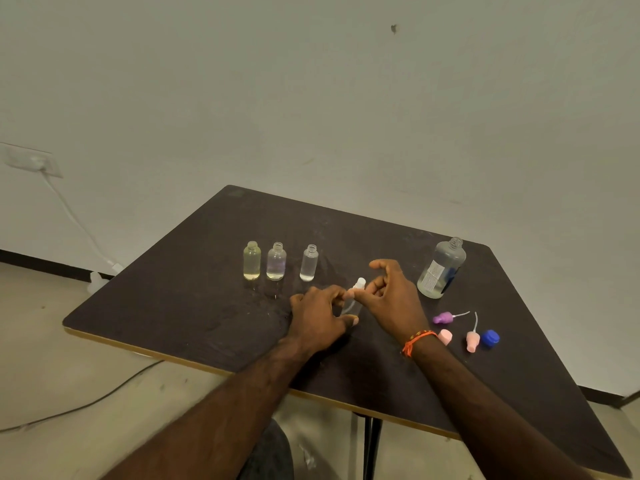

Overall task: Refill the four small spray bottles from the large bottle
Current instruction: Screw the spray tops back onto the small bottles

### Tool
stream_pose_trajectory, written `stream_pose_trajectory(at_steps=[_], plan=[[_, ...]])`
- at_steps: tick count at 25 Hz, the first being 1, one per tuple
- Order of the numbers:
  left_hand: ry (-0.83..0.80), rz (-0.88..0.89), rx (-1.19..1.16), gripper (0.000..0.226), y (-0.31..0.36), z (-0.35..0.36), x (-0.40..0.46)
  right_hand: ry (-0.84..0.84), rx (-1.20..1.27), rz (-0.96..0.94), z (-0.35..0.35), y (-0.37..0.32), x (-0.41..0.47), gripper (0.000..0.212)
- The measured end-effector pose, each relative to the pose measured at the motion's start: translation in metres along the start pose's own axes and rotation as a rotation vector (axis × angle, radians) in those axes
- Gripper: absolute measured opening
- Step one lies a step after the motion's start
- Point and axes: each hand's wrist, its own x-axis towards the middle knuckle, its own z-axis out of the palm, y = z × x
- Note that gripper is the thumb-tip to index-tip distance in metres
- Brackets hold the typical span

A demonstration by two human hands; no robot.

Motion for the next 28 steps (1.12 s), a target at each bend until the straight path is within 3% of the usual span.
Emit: stream_pose_trajectory(at_steps=[2, 4, 11, 16, 21, 25, 28], plan=[[0.005, -0.001, -0.006, 0.044, 0.0000, -0.0004, 0.0007, -0.065, 0.033, -0.012, -0.0001, 0.0018, 0.0009, 0.072], [0.009, -0.008, 0.003, 0.044, -0.0005, 0.0001, 0.0014, -0.107, 0.077, -0.038, -0.0017, 0.0024, 0.0021, 0.064], [0.023, -0.008, 0.037, 0.043, 0.0015, 0.0017, -0.0005, 0.016, 0.018, 0.006, -0.0037, -0.0006, 0.0026, 0.054], [0.019, -0.017, 0.035, 0.042, 0.0005, 0.0032, 0.0001, -0.103, 0.061, -0.013, -0.0034, 0.0015, 0.0007, 0.060], [0.016, -0.014, 0.051, 0.042, -0.0005, 0.0043, 0.0007, -0.027, 0.036, 0.027, -0.0010, -0.0018, 0.0016, 0.049], [0.015, -0.023, 0.029, 0.042, -0.0013, 0.0045, 0.0002, -0.108, 0.046, 0.005, -0.0058, -0.0002, 0.0064, 0.060], [0.003, -0.023, 0.023, 0.043, -0.0031, 0.0077, 0.0004, -0.086, 0.070, 0.009, 0.0003, 0.0028, 0.0029, 0.046]])
